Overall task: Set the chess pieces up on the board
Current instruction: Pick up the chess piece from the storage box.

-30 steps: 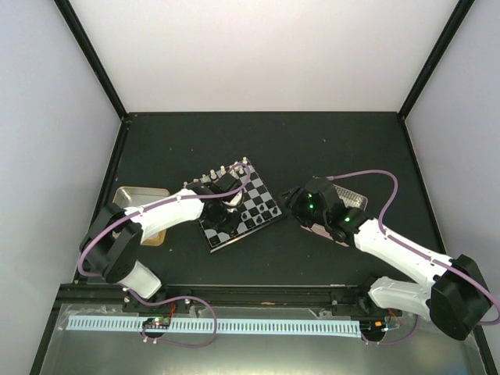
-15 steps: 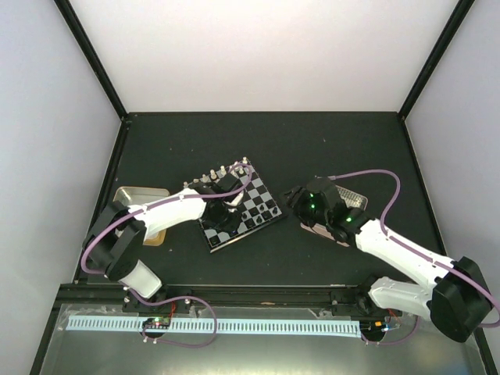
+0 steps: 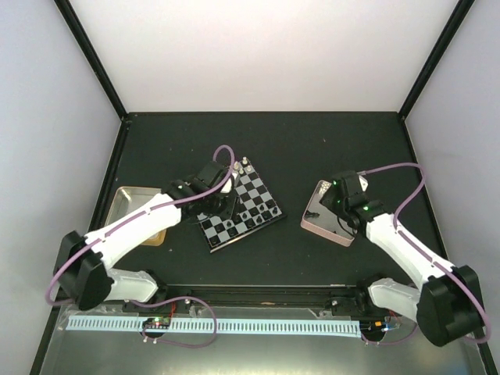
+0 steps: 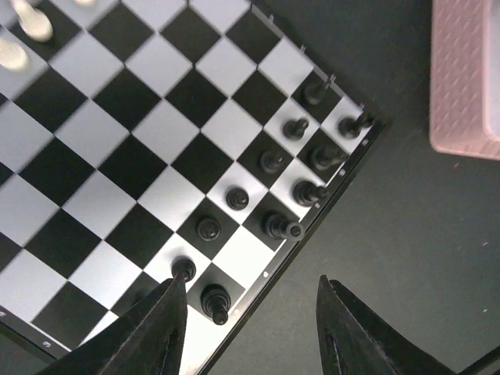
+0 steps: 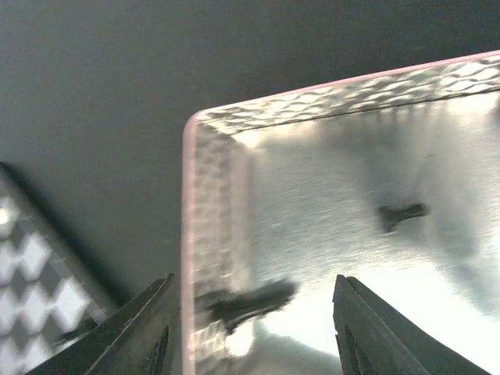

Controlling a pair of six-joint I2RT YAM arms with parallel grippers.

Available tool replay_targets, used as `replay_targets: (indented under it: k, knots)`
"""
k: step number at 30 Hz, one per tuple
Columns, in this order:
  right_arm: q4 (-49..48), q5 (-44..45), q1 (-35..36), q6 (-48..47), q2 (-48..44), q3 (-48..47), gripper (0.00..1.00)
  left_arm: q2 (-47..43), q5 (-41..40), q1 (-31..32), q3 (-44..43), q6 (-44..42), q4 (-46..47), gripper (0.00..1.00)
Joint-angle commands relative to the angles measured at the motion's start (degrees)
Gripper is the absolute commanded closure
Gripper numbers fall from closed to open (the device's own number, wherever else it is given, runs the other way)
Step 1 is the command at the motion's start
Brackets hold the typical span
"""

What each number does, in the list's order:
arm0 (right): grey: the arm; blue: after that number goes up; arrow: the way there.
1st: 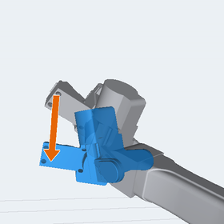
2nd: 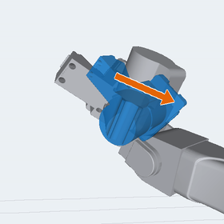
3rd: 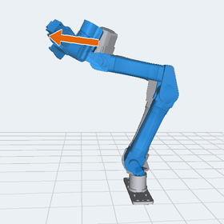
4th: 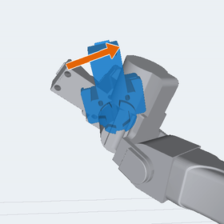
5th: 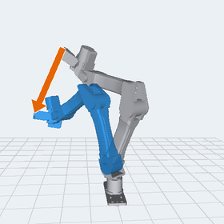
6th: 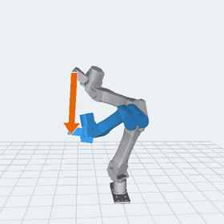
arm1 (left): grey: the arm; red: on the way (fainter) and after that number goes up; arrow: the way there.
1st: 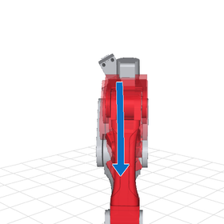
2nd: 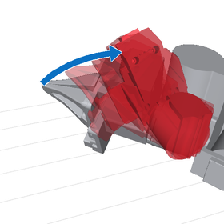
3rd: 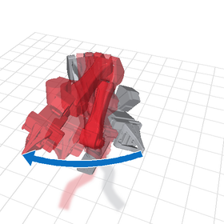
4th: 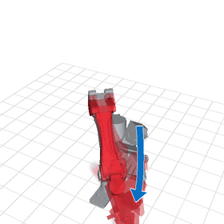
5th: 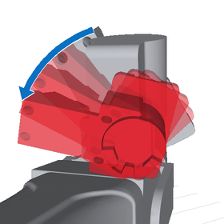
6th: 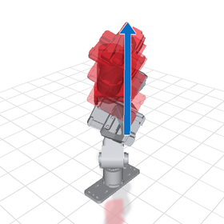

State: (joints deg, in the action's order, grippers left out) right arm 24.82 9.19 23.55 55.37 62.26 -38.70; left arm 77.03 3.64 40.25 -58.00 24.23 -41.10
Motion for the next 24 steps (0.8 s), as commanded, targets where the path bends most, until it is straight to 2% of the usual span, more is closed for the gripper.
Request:
replay_targets:
  k: [1,7,13,17,24]
  knots:
    - [4.68,4.98,-4.36,-7.18,4.59,-0.38,0.46,-6.63,-3.69,0.32,0.42,0.04,3.82,0.53]
    - [1.40,8.60,-8.42,-7.07,12.70,-0.97,0.51,-10.88,-3.99,0.35,2.62,0.04,6.44,0.49]
    - [1.58,12.63,-8.89,-5.99,21.98,-5.06,0.60,-11.48,-4.09,0.30,2.85,0.17,5.32,0.49]
    - [1.58,13.08,-8.92,-5.19,24.89,-5.44,0.63,-12.28,-4.25,0.31,3.38,0.17,5.51,0.49]
    - [1.46,11.23,-8.88,-5.33,25.32,-3.56,0.63,-11.99,-4.20,0.32,3.59,0.07,6.05,0.49]
